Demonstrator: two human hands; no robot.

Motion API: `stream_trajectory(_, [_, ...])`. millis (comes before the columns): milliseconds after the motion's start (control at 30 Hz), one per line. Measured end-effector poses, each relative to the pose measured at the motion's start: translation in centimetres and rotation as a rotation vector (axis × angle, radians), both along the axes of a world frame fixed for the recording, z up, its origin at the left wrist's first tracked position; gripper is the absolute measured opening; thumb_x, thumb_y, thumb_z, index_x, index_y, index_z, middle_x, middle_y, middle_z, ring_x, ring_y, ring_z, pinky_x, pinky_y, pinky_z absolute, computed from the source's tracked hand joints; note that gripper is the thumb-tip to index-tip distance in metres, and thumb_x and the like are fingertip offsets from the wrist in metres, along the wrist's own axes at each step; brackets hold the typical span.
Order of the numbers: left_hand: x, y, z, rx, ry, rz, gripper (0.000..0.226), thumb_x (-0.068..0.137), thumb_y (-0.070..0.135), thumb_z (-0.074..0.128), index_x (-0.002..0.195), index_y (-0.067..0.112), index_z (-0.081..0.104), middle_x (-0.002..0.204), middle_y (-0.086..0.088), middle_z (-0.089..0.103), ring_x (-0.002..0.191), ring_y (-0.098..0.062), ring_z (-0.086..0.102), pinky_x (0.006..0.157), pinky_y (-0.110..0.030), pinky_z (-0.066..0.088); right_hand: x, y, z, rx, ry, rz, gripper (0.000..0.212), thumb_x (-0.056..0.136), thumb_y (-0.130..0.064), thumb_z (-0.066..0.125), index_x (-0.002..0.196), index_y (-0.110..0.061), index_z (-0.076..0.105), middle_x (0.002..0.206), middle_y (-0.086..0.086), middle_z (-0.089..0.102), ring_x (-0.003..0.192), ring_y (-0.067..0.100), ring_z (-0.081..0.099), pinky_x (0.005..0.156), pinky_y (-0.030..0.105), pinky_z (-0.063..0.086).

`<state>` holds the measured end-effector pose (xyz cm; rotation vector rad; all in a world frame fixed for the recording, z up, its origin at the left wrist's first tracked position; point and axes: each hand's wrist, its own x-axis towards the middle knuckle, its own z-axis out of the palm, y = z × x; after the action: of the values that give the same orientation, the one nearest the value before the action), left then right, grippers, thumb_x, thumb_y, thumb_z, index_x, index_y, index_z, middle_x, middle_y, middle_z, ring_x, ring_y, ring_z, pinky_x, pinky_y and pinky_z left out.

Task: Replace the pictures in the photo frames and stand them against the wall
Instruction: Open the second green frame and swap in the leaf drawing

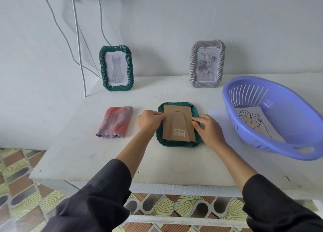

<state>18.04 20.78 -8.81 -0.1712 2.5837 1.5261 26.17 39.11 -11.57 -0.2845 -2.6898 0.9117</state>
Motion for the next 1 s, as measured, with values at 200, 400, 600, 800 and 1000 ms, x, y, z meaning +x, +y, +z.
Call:
stream_trajectory(200, [0.4, 0.4, 1.7, 0.130, 0.018, -0.005, 0.011, 0.076, 0.015, 0.067, 0.079, 0.016, 0.077, 0.067, -0.003, 0.066, 0.068, -0.019, 0.054, 0.063, -0.030, 0.044, 0.0, 0.0, 0.0, -0.007, 0.026, 0.014, 0.027, 0.092, -0.022, 0.055, 0.114, -0.015, 0.067, 0.117, 0.004, 0.062, 0.105, 0.022, 0.058, 0.083, 0.029, 0.043])
stream_trajectory(400, [0.7, 0.8, 2.8, 0.204, 0.027, -0.058, 0.008, 0.077, 0.009, 0.068, 0.077, 0.016, 0.070, 0.071, 0.001, 0.064, 0.064, -0.012, 0.055, 0.062, -0.023, 0.047, -0.1, 0.1, -0.1, -0.006, 0.019, 0.019, 0.028, 0.093, -0.023, 0.053, 0.116, -0.015, 0.066, 0.120, 0.003, 0.061, 0.107, 0.021, 0.057, 0.084, 0.027, 0.042])
stream_trajectory(600, [0.6, 1.0, 3.1, 0.245, -0.059, -0.107, 0.029, 0.080, 0.000, 0.064, 0.108, 0.007, 0.062, 0.091, -0.010, 0.064, 0.056, -0.014, 0.056, 0.067, -0.033, 0.054, -0.1, 0.2, -0.1, -0.012, 0.015, 0.023, 0.028, 0.094, -0.023, 0.051, 0.117, -0.016, 0.066, 0.120, 0.002, 0.061, 0.108, 0.020, 0.057, 0.082, 0.025, 0.041])
stream_trajectory(800, [-0.4, -0.9, 4.5, 0.279, 0.002, -0.048, 0.036, 0.083, -0.009, 0.052, 0.115, 0.004, 0.063, 0.089, -0.012, 0.060, 0.055, -0.013, 0.052, 0.045, -0.017, 0.046, 0.2, 0.1, 0.1, -0.031, -0.006, 0.030, 0.036, 0.093, -0.031, 0.052, 0.127, -0.020, 0.057, 0.126, 0.001, 0.057, 0.113, 0.019, 0.055, 0.089, 0.024, 0.040])
stream_trajectory(1000, [-3.2, -6.5, 5.0, 0.187, 0.082, 0.148, 0.036, 0.081, -0.009, 0.053, 0.113, 0.003, 0.065, 0.101, -0.018, 0.064, 0.081, -0.021, 0.057, 0.083, -0.036, 0.052, 0.3, -0.1, 0.1, -0.014, -0.017, 0.025, 0.033, 0.089, -0.036, 0.057, 0.119, -0.026, 0.064, 0.125, -0.001, 0.055, 0.113, 0.017, 0.053, 0.090, 0.025, 0.041])
